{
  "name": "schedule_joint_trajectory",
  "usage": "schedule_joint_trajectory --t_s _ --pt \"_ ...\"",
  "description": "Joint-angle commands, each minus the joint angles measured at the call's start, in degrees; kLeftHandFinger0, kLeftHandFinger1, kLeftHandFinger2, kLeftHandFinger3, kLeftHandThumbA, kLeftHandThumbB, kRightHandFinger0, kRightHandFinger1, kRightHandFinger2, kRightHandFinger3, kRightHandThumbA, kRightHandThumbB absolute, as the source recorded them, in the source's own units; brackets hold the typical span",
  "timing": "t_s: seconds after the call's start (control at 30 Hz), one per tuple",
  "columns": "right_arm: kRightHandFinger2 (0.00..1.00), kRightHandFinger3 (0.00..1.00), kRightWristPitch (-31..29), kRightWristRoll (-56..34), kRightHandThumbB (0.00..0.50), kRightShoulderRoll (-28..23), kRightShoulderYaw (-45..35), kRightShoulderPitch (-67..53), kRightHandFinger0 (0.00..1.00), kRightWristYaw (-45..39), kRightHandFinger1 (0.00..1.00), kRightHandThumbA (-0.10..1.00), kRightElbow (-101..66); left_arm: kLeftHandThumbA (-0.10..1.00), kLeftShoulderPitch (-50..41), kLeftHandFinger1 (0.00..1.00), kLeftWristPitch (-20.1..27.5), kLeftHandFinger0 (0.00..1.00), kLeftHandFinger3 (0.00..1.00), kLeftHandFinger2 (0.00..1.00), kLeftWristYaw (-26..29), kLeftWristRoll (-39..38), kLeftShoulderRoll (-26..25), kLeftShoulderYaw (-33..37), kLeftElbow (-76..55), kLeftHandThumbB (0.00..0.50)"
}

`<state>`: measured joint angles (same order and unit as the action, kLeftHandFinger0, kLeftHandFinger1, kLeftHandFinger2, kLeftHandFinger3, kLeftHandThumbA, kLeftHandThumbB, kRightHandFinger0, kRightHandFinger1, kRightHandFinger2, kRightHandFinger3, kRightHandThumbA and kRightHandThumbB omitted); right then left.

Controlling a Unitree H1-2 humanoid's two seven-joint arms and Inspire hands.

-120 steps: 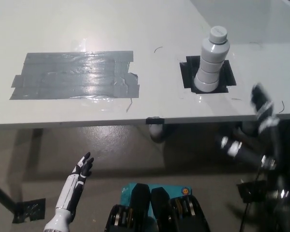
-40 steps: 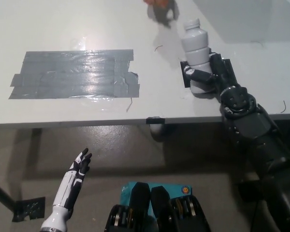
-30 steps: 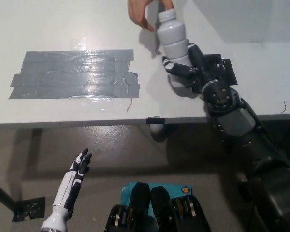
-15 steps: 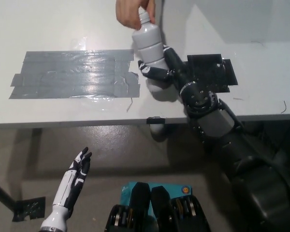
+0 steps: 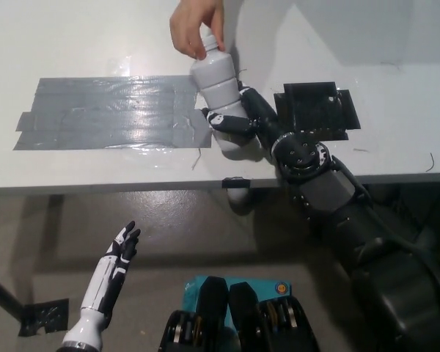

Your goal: A white bottle is kept in the middle of the desk infront of the robot and the robot picks it up with its right hand and passes it to a person

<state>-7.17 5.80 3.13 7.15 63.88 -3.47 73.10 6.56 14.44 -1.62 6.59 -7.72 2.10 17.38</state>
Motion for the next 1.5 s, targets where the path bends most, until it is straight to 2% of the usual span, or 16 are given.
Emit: schedule_joint_trajectory --t_s 0.0,0.13,0.43,0.57,0.63,0.7,0.83,0.9,0.97,1.03,1.1,1.2,1.27,1.33,1.4,1.47 --pt "1.00 1.00 0.21 0.51 0.500 -0.23 0.79 2.50 1.00 -2.63 1.00 0.71 -3.06 0.97 0.54 1.00 -0.23 1.00 1.00 1.00 -0.17 0.20 -0.86 -0.19 -1.65 0.144" --pt "1.00 1.00 0.54 0.65 0.500 -0.41 0.68 0.94 1.00 -1.27 1.00 0.78 -6.30 0.97 0.59 1.00 0.01 1.00 1.00 1.00 -0.29 0.46 -1.06 0.02 -1.37 0.144" --pt "1.00 1.00 2.60 -0.55 0.500 -2.24 -0.78 -5.88 1.00 -1.68 1.00 0.80 -21.92 0.91 0.43 1.00 0.75 1.00 1.00 1.00 -0.04 0.54 -0.99 0.06 -1.13 0.119" --pt "1.00 1.00 9.03 -1.06 0.500 -5.48 -1.60 -13.22 1.00 -3.47 1.00 0.82 -40.77 0.91 0.33 1.00 0.13 1.00 1.00 1.00 -0.13 0.04 -0.94 -0.20 -1.40 0.160" --pt "1.00 1.00 9.36 -1.55 0.482 -6.95 -1.94 -16.70 1.00 -4.22 1.00 0.81 -48.40 0.90 0.33 1.00 0.16 1.00 1.00 1.00 -0.10 0.03 -1.02 -0.28 -1.26 0.154" --pt "1.00 1.00 9.72 -2.35 0.437 -8.44 -2.16 -20.76 1.00 -5.32 1.00 0.82 -57.11 0.90 0.41 1.00 0.45 1.00 1.00 1.00 0.02 0.45 -1.33 -0.26 -1.08 0.147" --pt "1.00 1.00 13.56 -9.05 0.426 -11.22 -4.18 -30.44 1.00 -8.29 1.00 0.83 -74.54 0.90 0.89 1.00 1.29 1.00 1.00 1.00 0.40 0.88 -1.61 -0.33 0.00 0.131" --pt "1.00 1.00 14.37 -11.83 0.441 -12.49 -4.81 -34.08 1.00 -9.34 1.00 0.83 -79.74 0.89 0.93 1.00 0.78 1.00 1.00 1.00 0.37 0.71 -1.53 -0.41 0.19 0.134" --pt "1.00 1.00 14.22 -13.64 0.409 -14.47 -4.80 -37.31 1.00 -10.66 1.00 0.85 -84.38 0.89 1.31 1.00 0.42 1.00 1.00 1.00 0.38 0.85 -1.47 -0.32 0.45 0.141" --pt "1.00 1.00 13.02 -13.29 0.408 -16.51 -4.36 -41.24 1.00 -11.26 1.00 0.94 -88.97 0.89 1.74 1.00 0.66 1.00 1.00 1.00 0.62 0.94 -1.42 -0.38 1.19 0.138" --pt "1.00 1.00 10.12 -13.38 0.441 -16.98 -3.70 -44.72 1.00 -11.50 1.00 1.00 -90.15 0.87 2.41 1.00 1.46 1.00 1.00 1.00 0.74 0.58 -1.51 -0.65 2.29 0.116" --pt "1.00 1.00 6.90 -13.97 0.403 -16.34 -3.12 -47.28 1.00 -11.35 1.00 0.99 -89.04 0.88 2.74 1.00 1.12 1.00 1.00 1.00 1.00 0.71 -1.51 -0.79 2.42 0.107" --pt "1.00 1.00 4.13 -12.77 0.302 -14.90 -2.70 -49.75 1.00 -10.13 1.00 0.98 -86.77 0.87 2.67 1.00 1.19 1.00 1.00 1.00 1.02 0.94 -1.69 -0.75 2.45 0.099" --pt "1.00 1.00 2.68 -12.15 0.258 -13.29 -2.90 -51.68 1.00 -8.65 1.00 0.95 -84.44 0.86 2.52 1.00 1.18 1.00 1.00 1.00 1.06 1.47 -1.75 -0.47 2.27 0.097" --pt "1.00 1.00 2.26 -12.43 0.264 -11.66 -3.44 -52.85 1.00 -7.37 1.00 0.95 -82.52 0.86 2.53 1.00 1.30 1.00 1.00 1.00 1.07 1.74 -1.70 -0.26 2.39 0.087" --pt "1.00 1.00 1.81 -14.16 0.225 -8.92 -4.29 -53.65 1.00 -6.47 1.00 0.94 -78.42 0.85 2.57 1.00 1.42 1.00 1.00 1.00 1.11 1.70 -1.60 -0.28 2.43 0.088"
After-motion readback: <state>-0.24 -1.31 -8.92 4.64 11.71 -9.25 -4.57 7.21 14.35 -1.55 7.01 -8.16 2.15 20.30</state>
